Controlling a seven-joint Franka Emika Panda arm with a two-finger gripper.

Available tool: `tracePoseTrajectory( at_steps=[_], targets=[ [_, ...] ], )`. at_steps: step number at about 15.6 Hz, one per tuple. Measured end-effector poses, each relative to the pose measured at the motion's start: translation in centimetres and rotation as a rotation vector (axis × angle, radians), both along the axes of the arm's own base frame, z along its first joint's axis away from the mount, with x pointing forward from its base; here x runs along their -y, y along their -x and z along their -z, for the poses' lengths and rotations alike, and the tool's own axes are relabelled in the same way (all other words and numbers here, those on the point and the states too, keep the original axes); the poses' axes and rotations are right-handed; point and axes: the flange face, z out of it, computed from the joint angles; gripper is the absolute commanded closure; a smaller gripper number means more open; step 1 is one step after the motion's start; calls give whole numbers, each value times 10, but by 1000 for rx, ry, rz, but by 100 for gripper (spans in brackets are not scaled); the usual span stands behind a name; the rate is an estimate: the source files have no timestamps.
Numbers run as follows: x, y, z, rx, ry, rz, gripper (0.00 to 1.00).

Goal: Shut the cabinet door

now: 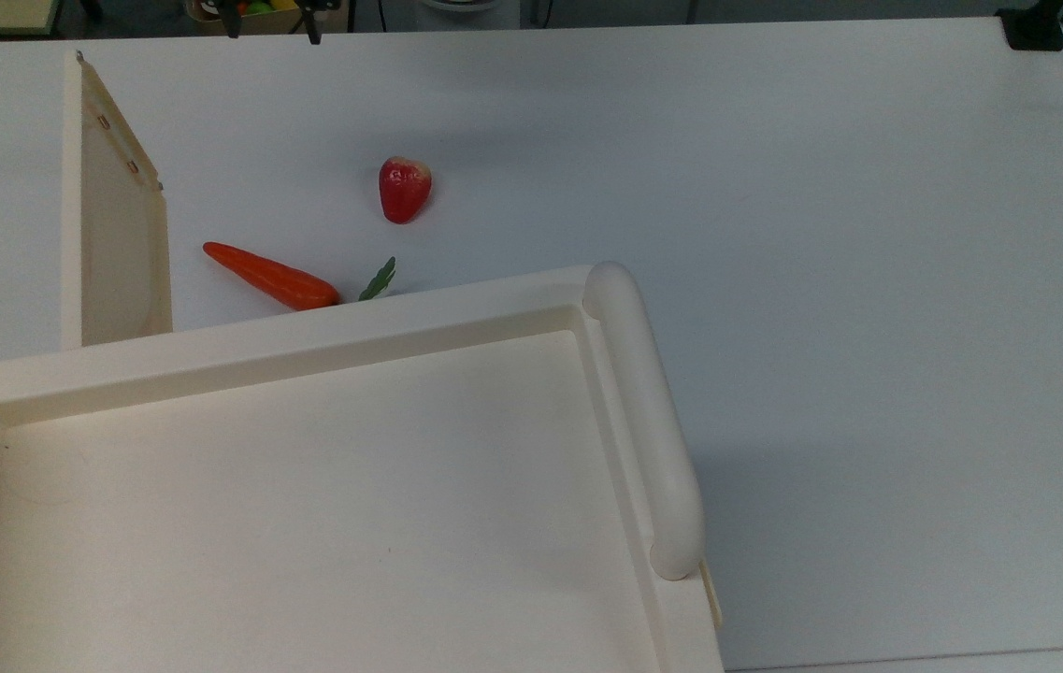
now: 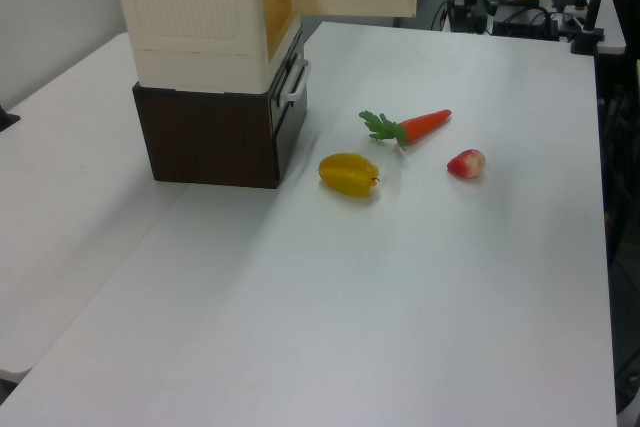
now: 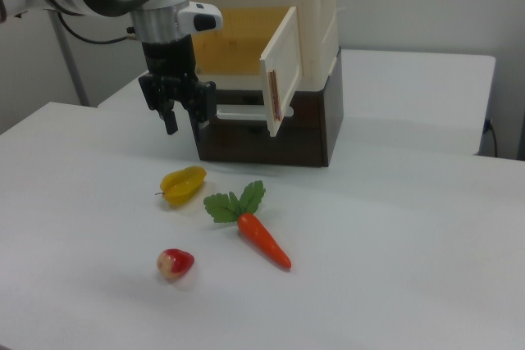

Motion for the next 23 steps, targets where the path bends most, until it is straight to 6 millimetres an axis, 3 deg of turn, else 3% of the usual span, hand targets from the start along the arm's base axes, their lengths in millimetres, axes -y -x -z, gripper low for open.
tracePoseTrajectory(
  at_steps=[7, 15, 18, 23],
  targets=[
    [14, 2, -3, -1, -4, -194, 100],
    [85, 3, -17, 109, 58, -443, 100],
    [111, -7, -26, 226, 148, -496, 100],
    [116, -40, -15, 355, 257, -519, 100]
  ],
)
